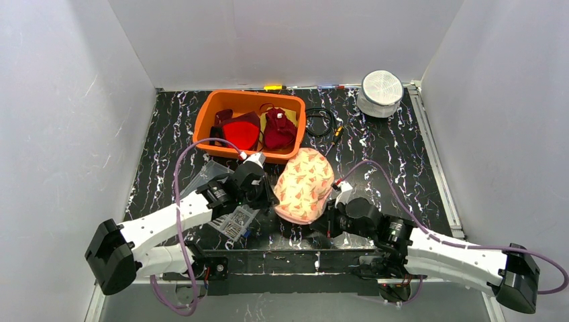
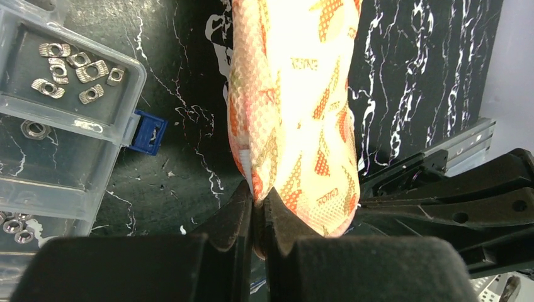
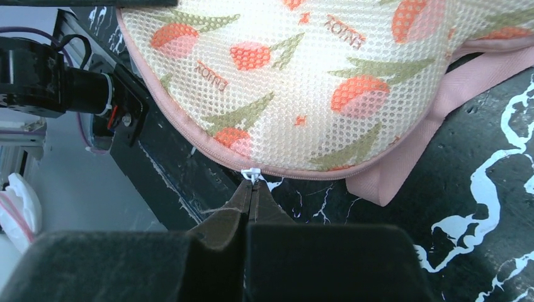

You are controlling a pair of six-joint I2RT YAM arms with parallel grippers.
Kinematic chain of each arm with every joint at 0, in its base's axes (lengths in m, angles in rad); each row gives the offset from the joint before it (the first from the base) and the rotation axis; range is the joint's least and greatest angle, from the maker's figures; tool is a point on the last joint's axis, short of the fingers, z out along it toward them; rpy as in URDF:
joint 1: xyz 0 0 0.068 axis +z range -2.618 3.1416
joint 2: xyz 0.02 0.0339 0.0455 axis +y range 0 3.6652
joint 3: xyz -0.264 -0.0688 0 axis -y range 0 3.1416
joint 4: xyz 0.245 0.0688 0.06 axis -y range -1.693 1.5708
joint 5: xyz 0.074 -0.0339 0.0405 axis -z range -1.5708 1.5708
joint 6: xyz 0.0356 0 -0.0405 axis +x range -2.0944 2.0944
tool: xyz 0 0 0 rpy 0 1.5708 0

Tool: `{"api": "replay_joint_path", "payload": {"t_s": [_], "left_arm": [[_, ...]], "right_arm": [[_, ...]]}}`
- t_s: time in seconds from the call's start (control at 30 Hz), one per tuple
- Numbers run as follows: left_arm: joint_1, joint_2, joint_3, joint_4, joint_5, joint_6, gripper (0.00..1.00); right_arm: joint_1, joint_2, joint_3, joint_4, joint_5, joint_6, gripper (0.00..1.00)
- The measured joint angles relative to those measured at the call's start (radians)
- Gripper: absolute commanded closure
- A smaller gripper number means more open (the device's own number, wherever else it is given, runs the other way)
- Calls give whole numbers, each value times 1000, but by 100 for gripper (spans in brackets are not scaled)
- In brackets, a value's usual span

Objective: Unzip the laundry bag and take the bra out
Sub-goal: Unzip the laundry bag at the center of the board.

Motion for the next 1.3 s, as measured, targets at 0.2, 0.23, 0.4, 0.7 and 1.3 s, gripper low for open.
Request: {"api": "replay_joint_path", "payload": {"t_s": [0.2, 0.23, 0.4, 0.7, 1.3], "left_arm": [[5, 30, 3, 3, 62, 34, 32], [5, 24, 2, 3, 69, 23, 26], [5, -81, -38, -13, 89, -41, 12], [-108, -303, -209, -14, 48, -290, 8], [-248, -5, -246, 210, -103, -641, 24]], "right_arm": [[5, 46, -34, 66, -5, 6, 99], [8, 50, -36, 77, -4, 8, 99], [16, 67, -37, 136, 6, 18, 99], [39, 182, -35, 229, 0, 26, 99], [111, 276, -2, 338, -15, 7, 99]]}}
